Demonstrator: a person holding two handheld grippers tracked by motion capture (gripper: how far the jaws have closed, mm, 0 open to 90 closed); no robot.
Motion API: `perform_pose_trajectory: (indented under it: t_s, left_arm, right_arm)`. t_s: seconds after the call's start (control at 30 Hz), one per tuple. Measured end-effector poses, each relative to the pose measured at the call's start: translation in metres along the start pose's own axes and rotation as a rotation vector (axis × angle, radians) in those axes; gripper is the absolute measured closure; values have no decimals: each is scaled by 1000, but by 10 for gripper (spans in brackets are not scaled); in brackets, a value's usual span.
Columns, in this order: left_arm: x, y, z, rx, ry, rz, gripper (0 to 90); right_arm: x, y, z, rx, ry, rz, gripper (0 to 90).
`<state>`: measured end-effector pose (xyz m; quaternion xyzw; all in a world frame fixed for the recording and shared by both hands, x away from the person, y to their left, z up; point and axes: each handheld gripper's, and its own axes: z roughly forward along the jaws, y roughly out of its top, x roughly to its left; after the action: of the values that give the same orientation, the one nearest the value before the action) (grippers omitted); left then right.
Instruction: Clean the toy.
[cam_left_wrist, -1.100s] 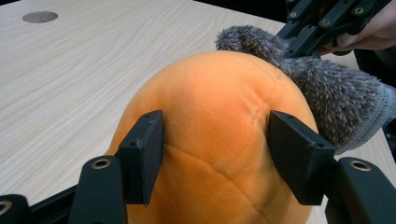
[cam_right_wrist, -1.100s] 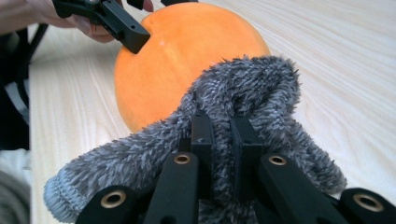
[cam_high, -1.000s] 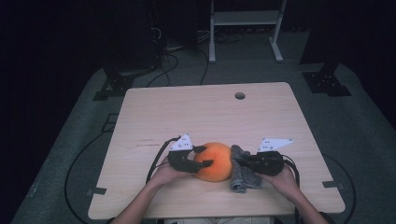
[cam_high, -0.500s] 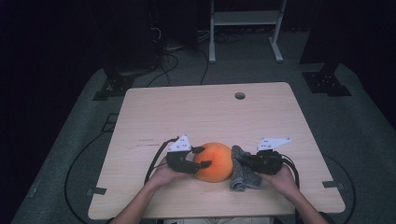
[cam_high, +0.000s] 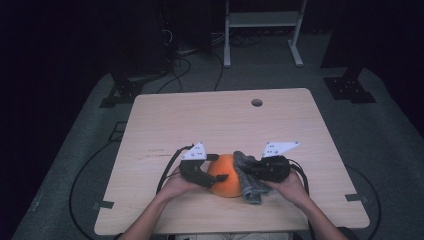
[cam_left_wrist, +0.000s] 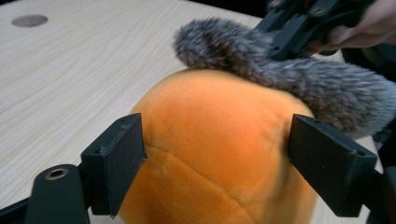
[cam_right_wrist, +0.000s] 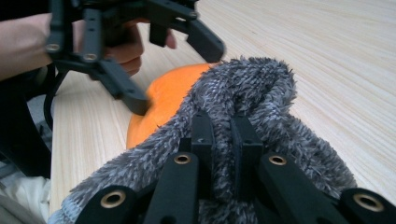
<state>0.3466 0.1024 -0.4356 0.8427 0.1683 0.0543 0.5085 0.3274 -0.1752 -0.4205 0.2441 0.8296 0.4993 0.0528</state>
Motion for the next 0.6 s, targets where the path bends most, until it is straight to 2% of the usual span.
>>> perform_pose_trajectory:
  t_s: [0.07, 0.13, 0.23, 0.33, 0.47, 0.53, 0.6]
  left_arm:
    - [-2, -2, 2, 12, 6, 12, 286]
    - [-3, -3, 0, 17, 5, 19, 318]
    - [-3, -5, 0, 7, -4, 17, 340]
    - [-5, -5, 0, 8, -3, 41, 351]
    - [-10, -4, 0, 8, -1, 99, 375]
    - [-13, -4, 0, 14, 3, 122, 385]
    - [-12, -6, -2, 14, 5, 119, 391]
  right_arm:
    - [1, -3, -3, 1, -24, -11, 816]
    - [-2, -10, -7, -2, -19, 17, 816]
    - [-5, -23, -15, 29, -38, 32, 816]
    - [-5, -26, -21, 30, -44, 42, 815]
    - [-8, -14, -19, -27, -36, 49, 816]
    - [-10, -4, -10, -34, -26, 36, 816]
    - [-12, 3, -3, -30, -20, 31, 816]
